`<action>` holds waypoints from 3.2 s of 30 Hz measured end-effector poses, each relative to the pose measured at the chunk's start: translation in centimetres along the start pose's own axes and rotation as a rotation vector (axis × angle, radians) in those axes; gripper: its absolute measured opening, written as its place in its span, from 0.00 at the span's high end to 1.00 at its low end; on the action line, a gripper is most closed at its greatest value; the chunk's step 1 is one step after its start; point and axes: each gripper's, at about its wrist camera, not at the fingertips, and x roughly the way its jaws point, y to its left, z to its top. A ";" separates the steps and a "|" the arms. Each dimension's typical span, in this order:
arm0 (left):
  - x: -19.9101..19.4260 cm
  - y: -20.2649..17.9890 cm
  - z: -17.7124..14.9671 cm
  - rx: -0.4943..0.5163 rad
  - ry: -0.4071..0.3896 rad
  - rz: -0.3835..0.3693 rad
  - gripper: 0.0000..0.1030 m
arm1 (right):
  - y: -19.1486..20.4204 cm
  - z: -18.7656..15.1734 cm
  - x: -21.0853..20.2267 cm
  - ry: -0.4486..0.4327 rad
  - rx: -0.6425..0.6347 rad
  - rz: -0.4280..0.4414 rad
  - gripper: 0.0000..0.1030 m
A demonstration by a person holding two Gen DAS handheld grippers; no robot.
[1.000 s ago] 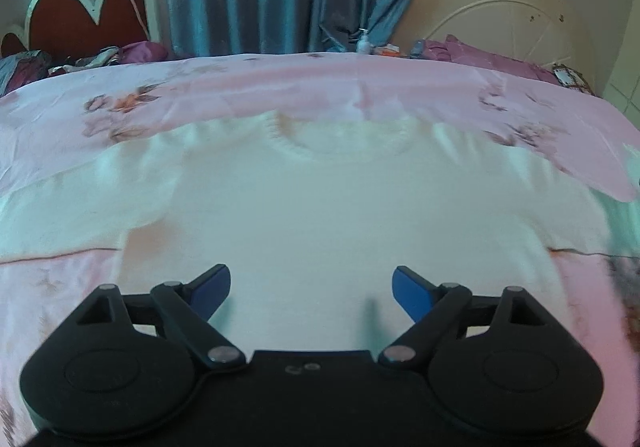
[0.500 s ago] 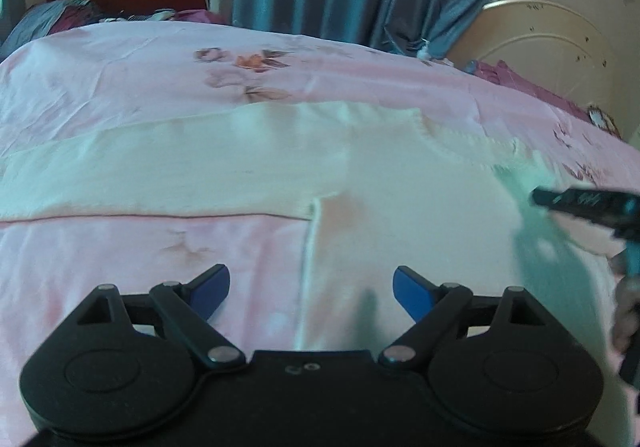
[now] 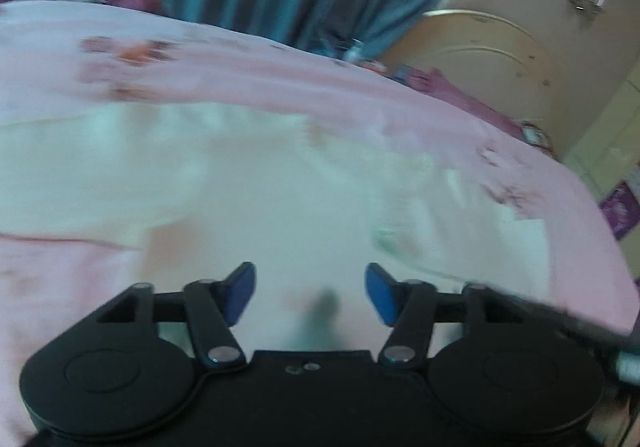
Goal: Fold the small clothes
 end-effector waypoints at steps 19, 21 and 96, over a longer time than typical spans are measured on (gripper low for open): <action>2.5 -3.3 3.2 0.075 -0.076 -0.036 0.97 | -9.1 -0.1 -3.1 -0.026 0.298 -0.070 0.78; 1.8 -1.5 3.6 0.055 -0.081 -0.016 0.97 | -9.1 -0.2 -3.1 -0.025 0.296 -0.071 0.78; 7.7 -3.9 3.2 0.290 -0.095 0.150 0.49 | -2.5 7.7 7.0 -0.020 -0.229 -0.067 0.50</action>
